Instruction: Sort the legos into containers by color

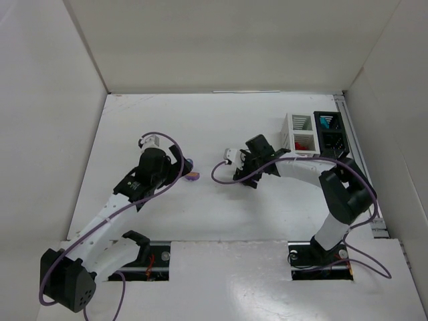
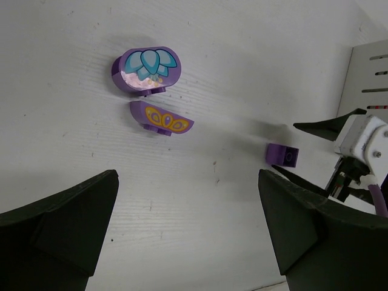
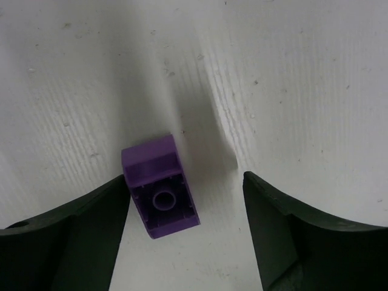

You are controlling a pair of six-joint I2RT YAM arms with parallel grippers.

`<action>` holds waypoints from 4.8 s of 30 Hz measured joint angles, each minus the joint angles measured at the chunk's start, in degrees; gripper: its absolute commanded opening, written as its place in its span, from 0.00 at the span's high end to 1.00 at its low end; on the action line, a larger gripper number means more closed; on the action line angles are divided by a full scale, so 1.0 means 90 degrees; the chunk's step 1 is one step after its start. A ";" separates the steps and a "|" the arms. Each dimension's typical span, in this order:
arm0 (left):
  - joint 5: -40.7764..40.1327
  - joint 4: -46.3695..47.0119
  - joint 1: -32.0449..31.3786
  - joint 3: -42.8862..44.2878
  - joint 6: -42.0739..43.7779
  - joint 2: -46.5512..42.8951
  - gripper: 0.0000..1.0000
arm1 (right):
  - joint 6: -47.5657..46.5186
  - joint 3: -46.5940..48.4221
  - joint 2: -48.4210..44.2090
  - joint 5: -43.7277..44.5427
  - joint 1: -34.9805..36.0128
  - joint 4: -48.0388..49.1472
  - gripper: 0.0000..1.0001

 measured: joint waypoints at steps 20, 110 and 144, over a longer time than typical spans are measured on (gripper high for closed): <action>0.0024 0.0374 0.0000 -0.0257 0.0000 -0.0131 0.01 | 0.0804 0.0233 -0.3286 0.1231 -0.2654 -0.0469 0.65; -0.1039 0.0143 0.0080 -0.0347 -0.0906 0.0304 0.01 | 0.1936 0.0131 -0.3623 0.3269 -0.3837 -0.1022 0.72; -0.1008 -0.0121 0.0124 -0.0287 -0.0814 -0.0857 0.01 | -0.0340 0.1044 -0.1489 0.0168 -0.0061 0.0461 0.24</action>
